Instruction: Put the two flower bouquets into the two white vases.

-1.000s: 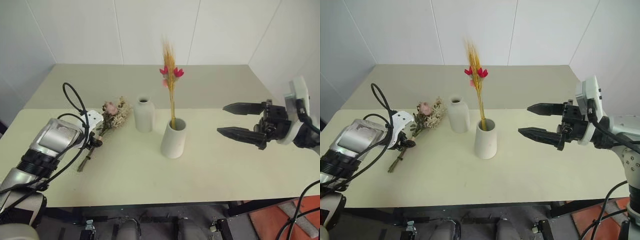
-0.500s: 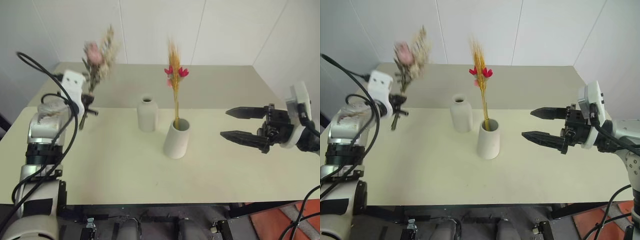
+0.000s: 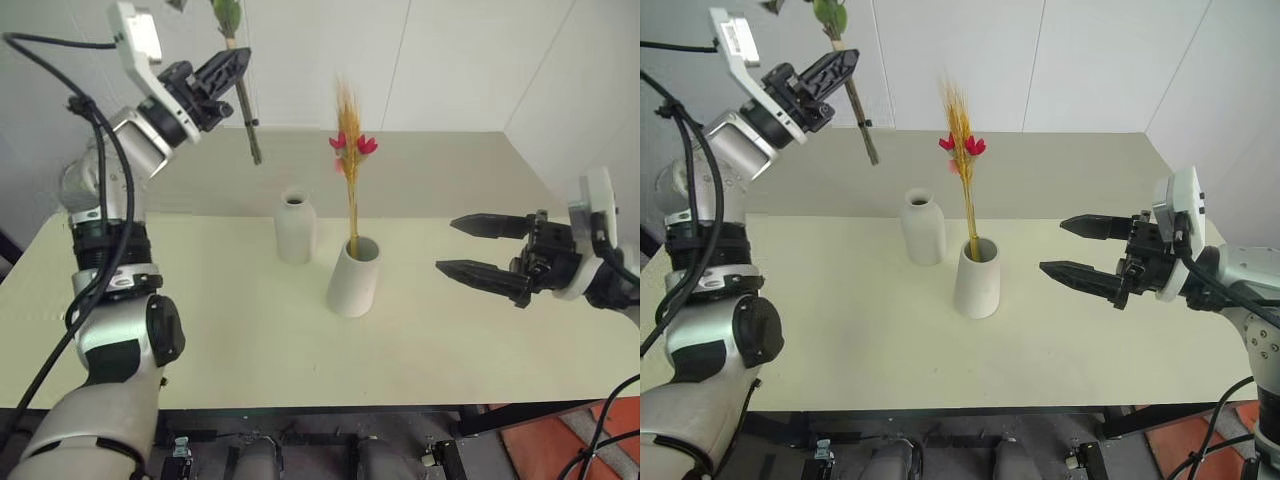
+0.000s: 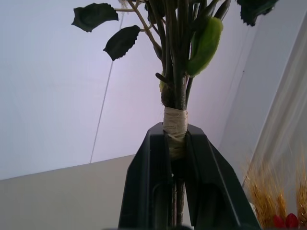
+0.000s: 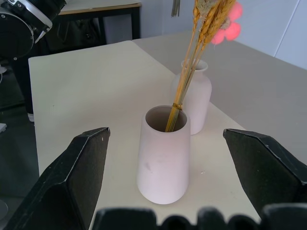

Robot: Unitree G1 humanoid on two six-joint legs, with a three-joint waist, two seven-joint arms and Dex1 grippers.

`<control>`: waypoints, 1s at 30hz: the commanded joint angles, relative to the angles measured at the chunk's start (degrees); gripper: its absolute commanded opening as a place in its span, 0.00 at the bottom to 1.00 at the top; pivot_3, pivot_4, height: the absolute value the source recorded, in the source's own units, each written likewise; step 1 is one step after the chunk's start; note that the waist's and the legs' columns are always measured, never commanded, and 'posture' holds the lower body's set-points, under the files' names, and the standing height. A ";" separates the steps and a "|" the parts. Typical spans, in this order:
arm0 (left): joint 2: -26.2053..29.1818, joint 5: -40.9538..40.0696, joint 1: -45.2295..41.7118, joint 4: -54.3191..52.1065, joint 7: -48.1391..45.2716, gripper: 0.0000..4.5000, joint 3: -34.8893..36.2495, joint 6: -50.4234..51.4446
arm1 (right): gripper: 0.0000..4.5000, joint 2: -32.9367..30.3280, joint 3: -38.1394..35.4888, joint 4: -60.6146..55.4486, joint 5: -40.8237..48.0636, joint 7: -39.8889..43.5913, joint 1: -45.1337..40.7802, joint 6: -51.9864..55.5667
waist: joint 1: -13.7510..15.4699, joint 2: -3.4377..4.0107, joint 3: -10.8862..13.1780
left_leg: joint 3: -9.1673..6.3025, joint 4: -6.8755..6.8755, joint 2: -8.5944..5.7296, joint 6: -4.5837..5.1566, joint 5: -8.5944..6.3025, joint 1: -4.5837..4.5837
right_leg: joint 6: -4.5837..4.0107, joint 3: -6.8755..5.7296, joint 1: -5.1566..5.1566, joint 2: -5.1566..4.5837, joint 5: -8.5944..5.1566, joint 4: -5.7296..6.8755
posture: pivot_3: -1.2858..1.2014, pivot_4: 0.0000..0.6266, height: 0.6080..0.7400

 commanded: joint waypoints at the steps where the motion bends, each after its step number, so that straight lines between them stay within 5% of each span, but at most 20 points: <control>1: -1.34 2.08 -2.21 4.06 -3.40 0.02 -2.41 -4.86 | 1.00 -0.17 -3.23 -2.40 1.58 -1.23 0.30 -0.94 | 0.00 0.00 0.00 | 0.00 0.00 0.00 0.00 0.00 -0.01 | 0.00 0.00 0.00 0.00 0.00 0.01 | 0.52 0.24 1.00; 12: -5.18 7.41 -2.51 14.44 -6.75 0.02 -5.69 -14.96 | 1.00 -0.85 -6.38 -5.13 4.21 -4.53 3.14 0.39 | -0.47 -0.01 0.01 | -0.01 0.01 0.00 0.00 0.00 -0.02 | 0.01 0.01 -0.02 0.00 0.00 0.01 | 0.52 0.24 1.00; 28: -6.51 10.05 6.84 8.32 -5.94 0.02 -6.99 -16.87 | 1.00 -1.30 -5.96 -4.64 5.25 -5.84 2.70 0.44 | -0.45 -0.01 0.01 | -0.01 0.01 0.00 0.00 0.00 -0.04 | 0.01 0.02 -0.01 0.00 0.01 0.00 | 0.52 0.24 1.00; 30: -6.11 10.04 8.29 6.06 -5.60 0.18 -7.28 -15.31 | 1.00 -1.40 -5.89 -4.43 5.18 -5.78 2.69 0.32 | -0.45 -0.01 0.01 | -0.02 0.01 0.00 0.00 0.00 -0.03 | -0.01 0.02 -0.01 0.00 0.02 0.00 | 0.52 0.24 1.00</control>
